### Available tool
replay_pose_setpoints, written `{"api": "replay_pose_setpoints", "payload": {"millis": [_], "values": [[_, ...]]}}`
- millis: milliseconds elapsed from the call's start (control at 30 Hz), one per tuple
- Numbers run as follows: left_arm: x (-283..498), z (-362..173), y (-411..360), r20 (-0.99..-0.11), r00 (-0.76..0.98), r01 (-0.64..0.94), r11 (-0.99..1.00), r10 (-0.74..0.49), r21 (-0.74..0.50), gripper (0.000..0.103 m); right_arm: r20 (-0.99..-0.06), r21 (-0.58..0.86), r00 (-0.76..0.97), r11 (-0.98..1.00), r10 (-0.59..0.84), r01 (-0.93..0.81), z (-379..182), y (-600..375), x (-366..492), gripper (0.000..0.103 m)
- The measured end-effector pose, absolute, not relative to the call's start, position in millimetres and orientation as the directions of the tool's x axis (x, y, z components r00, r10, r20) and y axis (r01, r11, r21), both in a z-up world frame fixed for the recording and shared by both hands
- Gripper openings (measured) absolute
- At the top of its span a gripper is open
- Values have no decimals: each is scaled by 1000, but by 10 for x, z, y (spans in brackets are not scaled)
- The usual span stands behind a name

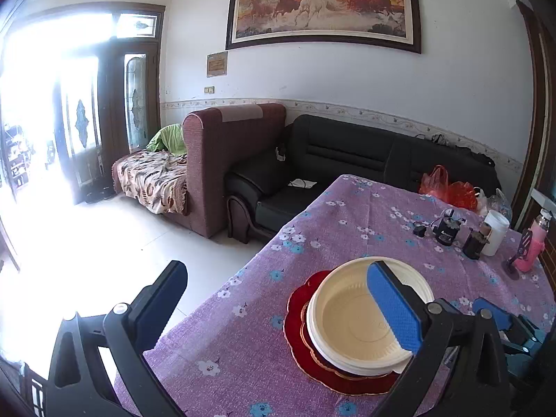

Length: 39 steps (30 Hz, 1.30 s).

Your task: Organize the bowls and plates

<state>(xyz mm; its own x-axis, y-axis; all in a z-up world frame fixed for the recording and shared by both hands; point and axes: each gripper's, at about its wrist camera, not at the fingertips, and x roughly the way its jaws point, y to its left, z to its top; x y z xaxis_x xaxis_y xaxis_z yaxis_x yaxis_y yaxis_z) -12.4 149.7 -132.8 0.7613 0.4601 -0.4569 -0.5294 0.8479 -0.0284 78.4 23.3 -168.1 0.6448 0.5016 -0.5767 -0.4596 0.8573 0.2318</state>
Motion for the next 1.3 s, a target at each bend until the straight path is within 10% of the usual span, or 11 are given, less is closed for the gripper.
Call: {"api": "replay_pose_setpoints", "payload": {"millis": [1300], "values": [[-132, -1629, 783, -494, 752, -464, 883, 436, 73, 103, -574, 182, 679, 879, 458, -440, -1930, -157, 104, 90]]}}
